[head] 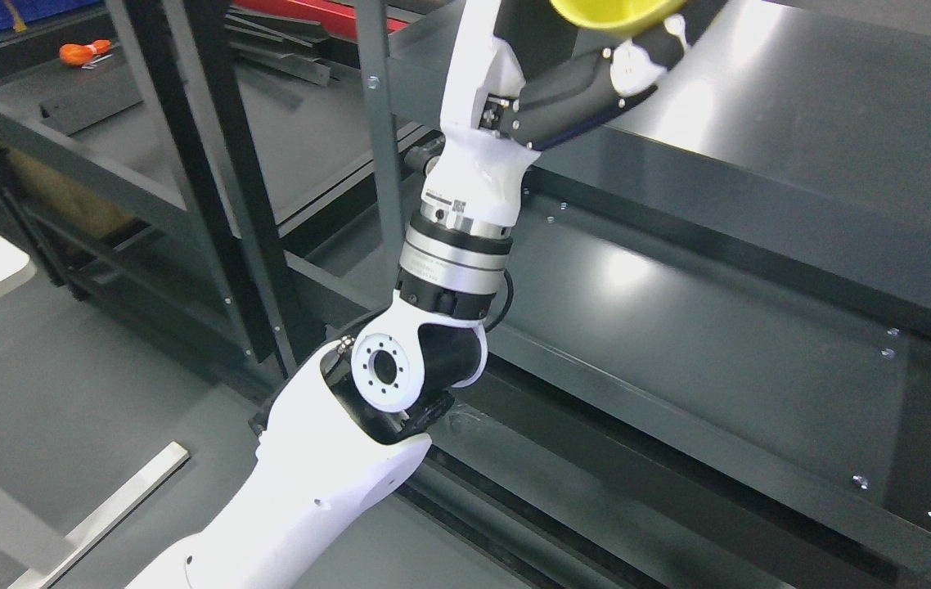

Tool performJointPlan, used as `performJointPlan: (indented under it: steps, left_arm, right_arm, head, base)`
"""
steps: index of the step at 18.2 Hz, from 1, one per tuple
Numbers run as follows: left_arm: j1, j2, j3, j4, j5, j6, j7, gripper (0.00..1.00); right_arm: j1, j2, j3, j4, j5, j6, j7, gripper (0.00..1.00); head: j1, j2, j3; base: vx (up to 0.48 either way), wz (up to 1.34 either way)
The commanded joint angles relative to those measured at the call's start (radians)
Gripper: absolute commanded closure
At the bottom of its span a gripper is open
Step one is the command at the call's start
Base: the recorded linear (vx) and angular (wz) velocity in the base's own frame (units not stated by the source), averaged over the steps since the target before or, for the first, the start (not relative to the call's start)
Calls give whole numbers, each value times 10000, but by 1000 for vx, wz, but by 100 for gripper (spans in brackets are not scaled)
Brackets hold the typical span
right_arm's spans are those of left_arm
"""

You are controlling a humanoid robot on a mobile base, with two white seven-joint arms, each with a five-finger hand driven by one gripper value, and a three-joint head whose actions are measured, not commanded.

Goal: Place yellow IKEA cup on middle right shelf
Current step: 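Raise the left hand with the cup up onto the shelf, then lower the cup onto the shelf surface and open the left hand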

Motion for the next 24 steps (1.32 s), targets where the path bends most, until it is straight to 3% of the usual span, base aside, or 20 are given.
performJointPlan:
  steps: [1, 16, 24]
  left_arm:
    - [-784, 175, 181, 307, 623, 1413, 952, 100]
    - [-1734, 175, 763, 1152, 1220, 5050, 3834, 100]
    - [-2731, 175, 809, 2224, 1635, 5297, 4787, 100]
  right_arm:
    - [108, -175, 169, 0, -245, 55, -2152, 1]
    - [108, -175, 169, 0, -245, 55, -2152, 1]
    - [108, -175, 169, 0, -245, 55, -2152, 1]
  head:
    - [0, 0, 0]
    - [0, -3, 0]
    - [0, -4, 0]
  base:
    - [42, -505]
    - [52, -393]
    - [-12, -53]
